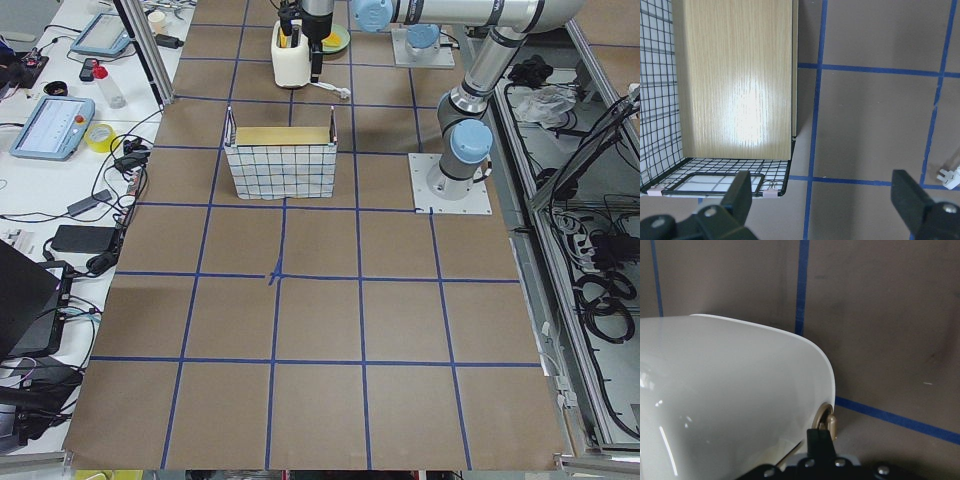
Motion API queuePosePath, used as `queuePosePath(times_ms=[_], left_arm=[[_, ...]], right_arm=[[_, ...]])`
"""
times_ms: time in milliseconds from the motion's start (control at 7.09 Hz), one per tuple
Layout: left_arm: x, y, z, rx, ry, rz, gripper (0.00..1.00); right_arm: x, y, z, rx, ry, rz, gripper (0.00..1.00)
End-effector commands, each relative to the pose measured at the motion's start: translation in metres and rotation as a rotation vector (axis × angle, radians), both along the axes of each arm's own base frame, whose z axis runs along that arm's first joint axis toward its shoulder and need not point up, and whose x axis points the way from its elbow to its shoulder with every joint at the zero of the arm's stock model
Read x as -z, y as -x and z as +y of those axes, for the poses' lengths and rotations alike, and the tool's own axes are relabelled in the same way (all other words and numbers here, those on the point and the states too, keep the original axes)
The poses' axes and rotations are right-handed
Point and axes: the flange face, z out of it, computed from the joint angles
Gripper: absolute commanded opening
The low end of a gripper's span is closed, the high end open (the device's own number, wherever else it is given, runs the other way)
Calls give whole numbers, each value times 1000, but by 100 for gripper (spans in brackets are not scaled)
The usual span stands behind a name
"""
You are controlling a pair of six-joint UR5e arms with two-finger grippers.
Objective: Press toaster with right arm
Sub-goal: 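Lift the right gripper up and away from the toaster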
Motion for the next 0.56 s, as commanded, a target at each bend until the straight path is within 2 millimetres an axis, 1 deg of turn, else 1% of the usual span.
queuePosePath(times_ms=[0, 141, 282, 423], left_arm=[[0, 0, 0, 0, 0, 0, 100], [0, 0, 0, 0, 0, 0, 100], [0, 0, 0, 0, 0, 0, 100], [0, 0, 0, 0, 0, 0, 100]], right_arm=[[-19, 4, -4, 11, 21, 39, 4], [-56, 12, -4, 0, 57, 145, 6], [-86, 16, 0, 20, 74, 198, 9], [-110, 14, 6, 42, 102, 230, 16]])
